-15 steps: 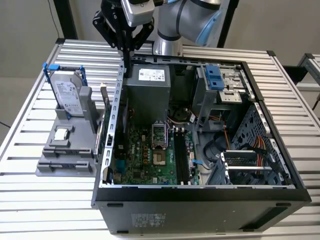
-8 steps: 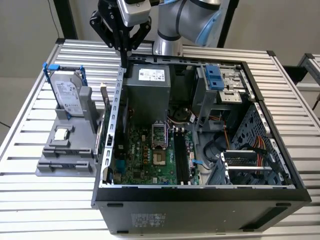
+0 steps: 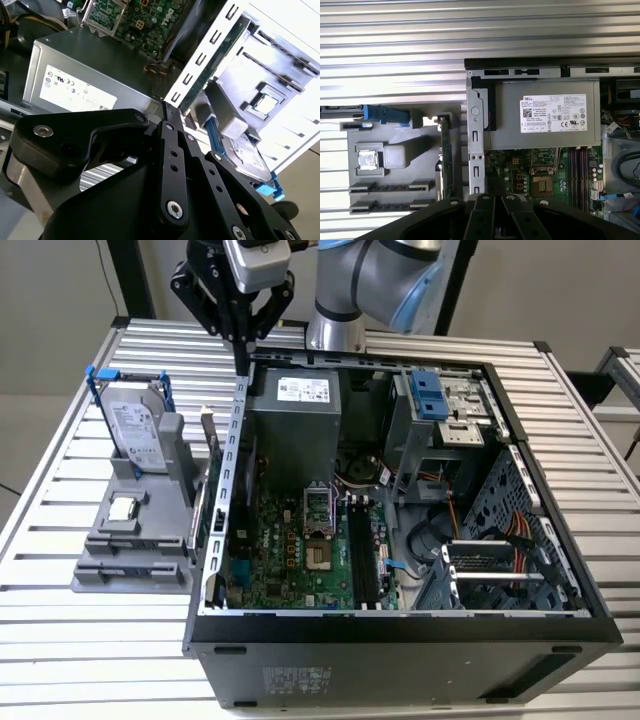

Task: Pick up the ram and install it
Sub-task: 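Reach for the ram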

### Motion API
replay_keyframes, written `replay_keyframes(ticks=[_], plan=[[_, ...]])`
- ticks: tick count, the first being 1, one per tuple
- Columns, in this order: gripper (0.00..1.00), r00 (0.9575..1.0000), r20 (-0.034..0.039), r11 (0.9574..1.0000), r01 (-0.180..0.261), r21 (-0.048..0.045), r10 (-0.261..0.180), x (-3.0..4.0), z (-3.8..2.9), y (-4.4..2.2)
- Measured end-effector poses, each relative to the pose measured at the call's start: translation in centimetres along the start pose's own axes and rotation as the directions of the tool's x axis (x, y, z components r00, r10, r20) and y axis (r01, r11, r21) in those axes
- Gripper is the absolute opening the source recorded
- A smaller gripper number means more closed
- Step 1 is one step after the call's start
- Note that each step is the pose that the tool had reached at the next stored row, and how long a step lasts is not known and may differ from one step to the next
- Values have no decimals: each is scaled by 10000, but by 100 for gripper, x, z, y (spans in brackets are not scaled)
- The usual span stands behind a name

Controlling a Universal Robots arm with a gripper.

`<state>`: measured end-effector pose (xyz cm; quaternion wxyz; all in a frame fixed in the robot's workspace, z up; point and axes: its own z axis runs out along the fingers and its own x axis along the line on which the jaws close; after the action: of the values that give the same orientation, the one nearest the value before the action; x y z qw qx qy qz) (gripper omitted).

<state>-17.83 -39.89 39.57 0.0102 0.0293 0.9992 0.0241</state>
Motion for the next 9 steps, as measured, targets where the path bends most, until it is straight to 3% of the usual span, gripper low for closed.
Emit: replay_keyframes(ticks=[9], plan=[[0, 10000, -2, 10000, 28, 0, -28, 123, -3, -7]])
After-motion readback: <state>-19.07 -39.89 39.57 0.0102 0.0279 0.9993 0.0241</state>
